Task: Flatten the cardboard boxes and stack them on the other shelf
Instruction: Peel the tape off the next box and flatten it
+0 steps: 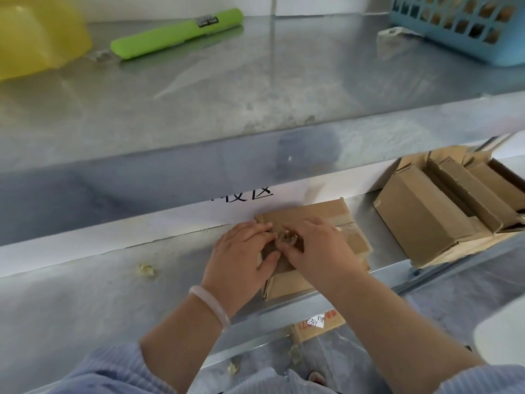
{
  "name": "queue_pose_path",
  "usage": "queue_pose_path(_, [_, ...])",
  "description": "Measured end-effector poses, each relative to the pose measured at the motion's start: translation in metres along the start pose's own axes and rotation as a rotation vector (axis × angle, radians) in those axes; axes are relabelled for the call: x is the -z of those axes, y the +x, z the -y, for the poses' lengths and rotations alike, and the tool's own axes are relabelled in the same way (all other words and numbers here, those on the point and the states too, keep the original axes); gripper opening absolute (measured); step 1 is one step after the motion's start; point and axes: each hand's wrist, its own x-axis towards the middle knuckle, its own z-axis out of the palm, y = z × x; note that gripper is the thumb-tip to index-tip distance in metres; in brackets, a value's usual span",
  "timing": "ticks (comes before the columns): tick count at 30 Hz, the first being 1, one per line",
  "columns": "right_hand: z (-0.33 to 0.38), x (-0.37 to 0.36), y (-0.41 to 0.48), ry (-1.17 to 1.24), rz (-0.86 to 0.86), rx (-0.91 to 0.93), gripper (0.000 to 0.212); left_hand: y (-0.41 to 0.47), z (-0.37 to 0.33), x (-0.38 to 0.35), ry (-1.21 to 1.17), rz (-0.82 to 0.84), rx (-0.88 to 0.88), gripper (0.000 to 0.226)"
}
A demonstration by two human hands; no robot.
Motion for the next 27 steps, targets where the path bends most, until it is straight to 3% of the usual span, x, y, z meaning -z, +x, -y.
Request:
queue_pose_path(7, [0.004,-0.001,0.007,-0.005,0.042,-0.141,0.011,0.004,0.004,0.001,-0.012,0.024,-0.042,0.046])
queue_pose_path(15, [0.005,0.008,0.012,-0.002,-0.057,-0.106,0.002,0.007,0.006,0.003,0.070,0.066,-0.101,0.049])
queue_pose_path(18, [0.000,0.013,0.015,-0.078,-0.116,-0.080,0.005,0.005,0.007,0.004,0.064,0.064,-0.099,0.048])
queue_pose_path(25, [-0.003,0.014,0.012,-0.148,-0.068,-0.039,0.031,0.012,0.003,0.006,0.059,0.069,-0.095,0.048])
queue_pose_path(27, [-0.001,0.013,0.011,-0.077,-0.048,-0.078,0.022,0.014,0.002,0.007,0.062,0.061,-0.093,0.047])
